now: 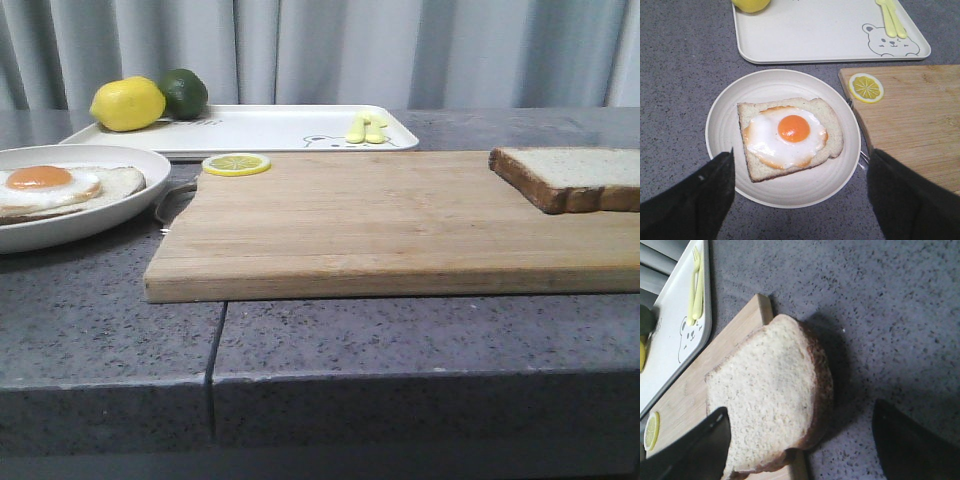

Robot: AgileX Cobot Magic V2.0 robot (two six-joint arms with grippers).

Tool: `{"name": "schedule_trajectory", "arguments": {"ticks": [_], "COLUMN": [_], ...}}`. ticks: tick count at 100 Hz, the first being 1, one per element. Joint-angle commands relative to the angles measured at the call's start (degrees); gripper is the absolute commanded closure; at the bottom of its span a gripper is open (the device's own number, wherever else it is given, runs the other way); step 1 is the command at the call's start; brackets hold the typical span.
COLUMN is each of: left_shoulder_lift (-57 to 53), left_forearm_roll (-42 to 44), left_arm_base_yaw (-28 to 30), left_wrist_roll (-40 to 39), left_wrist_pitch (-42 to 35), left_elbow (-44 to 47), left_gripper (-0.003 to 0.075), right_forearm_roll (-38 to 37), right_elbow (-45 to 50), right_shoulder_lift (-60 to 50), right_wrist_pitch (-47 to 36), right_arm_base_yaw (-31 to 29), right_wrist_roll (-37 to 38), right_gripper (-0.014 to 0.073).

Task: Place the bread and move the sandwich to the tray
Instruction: 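Lower the right gripper onto the bread slice on the cutting board and grasp it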

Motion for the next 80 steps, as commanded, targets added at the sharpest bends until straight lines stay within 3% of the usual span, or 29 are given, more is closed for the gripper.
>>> {"name": "schedule_trajectory", "arguments": {"ticks": [1,80], "left_shoulder_lift": [-0.07,-0.07], "left_forearm_roll": [-0.85,-0.85], "left_arm_base_yaw": [-0.27,-0.27], "left_wrist_roll": [0.02,0.02], "left_wrist_pitch": [-3.88,-3.88], "left_elbow": [-1.99,-1.99], "left_gripper": [0.0207,0.0207], "right_forearm_roll": [2.88,6.63], "right_elbow": [-1.34,-1.65], "right_shoulder_lift": [-0.67,4.90], "right_wrist_pitch": [2.70,3.26], "right_arm_base_yaw": [-0.04,3.26], "right_wrist_roll": [-1.04,-3.62], "right_gripper": [0.0012,0.0012]}}
